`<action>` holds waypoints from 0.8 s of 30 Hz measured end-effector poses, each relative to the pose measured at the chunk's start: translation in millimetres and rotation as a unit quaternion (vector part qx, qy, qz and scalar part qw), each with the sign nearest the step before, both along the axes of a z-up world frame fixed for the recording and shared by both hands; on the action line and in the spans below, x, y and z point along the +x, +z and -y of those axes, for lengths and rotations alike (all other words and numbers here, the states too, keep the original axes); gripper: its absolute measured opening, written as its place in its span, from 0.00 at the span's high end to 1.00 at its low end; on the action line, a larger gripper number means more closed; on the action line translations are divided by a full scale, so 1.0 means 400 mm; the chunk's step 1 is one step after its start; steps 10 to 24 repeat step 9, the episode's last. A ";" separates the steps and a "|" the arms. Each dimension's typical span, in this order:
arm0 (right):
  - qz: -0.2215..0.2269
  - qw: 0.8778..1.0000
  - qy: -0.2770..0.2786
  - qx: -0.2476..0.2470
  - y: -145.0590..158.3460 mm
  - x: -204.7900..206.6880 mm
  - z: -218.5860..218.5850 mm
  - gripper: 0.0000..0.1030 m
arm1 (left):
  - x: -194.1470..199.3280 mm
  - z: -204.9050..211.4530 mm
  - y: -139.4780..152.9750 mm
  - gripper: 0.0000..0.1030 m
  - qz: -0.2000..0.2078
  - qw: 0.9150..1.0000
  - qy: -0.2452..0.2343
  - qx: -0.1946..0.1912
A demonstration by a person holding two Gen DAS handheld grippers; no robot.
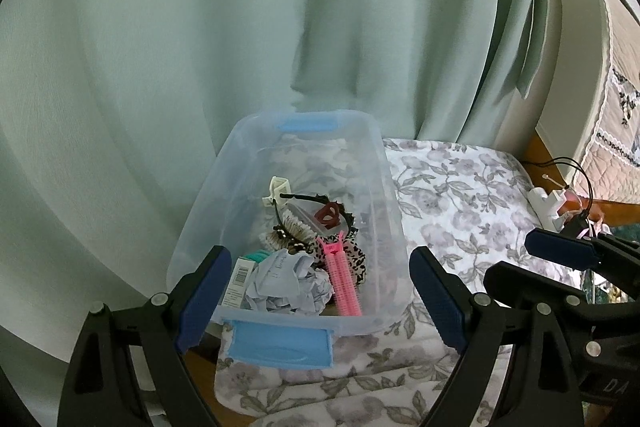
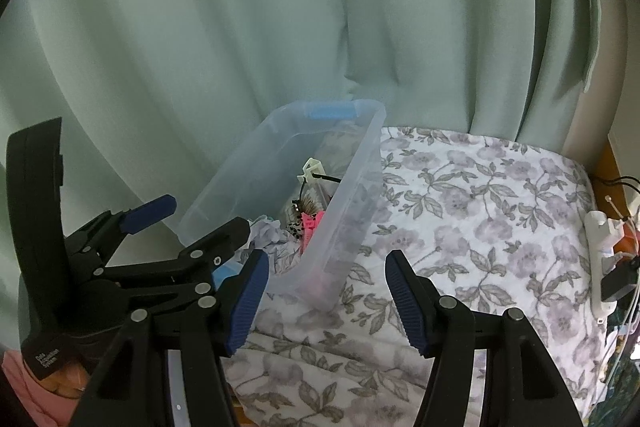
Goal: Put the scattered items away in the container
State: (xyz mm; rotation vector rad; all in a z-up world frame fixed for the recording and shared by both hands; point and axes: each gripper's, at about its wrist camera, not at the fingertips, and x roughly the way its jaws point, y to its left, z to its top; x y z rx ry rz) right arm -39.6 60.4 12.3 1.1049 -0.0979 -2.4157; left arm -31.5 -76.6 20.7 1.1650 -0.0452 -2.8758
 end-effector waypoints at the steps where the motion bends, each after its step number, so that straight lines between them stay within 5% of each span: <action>1: 0.000 1.000 0.000 -0.001 0.001 0.001 -0.002 0.37 | 0.001 -0.002 0.001 0.12 -0.001 1.000 0.000 -0.001; 24: 0.000 1.000 0.001 -0.005 -0.001 0.001 -0.009 0.37 | 0.003 -0.011 0.002 0.12 -0.004 1.000 0.000 -0.006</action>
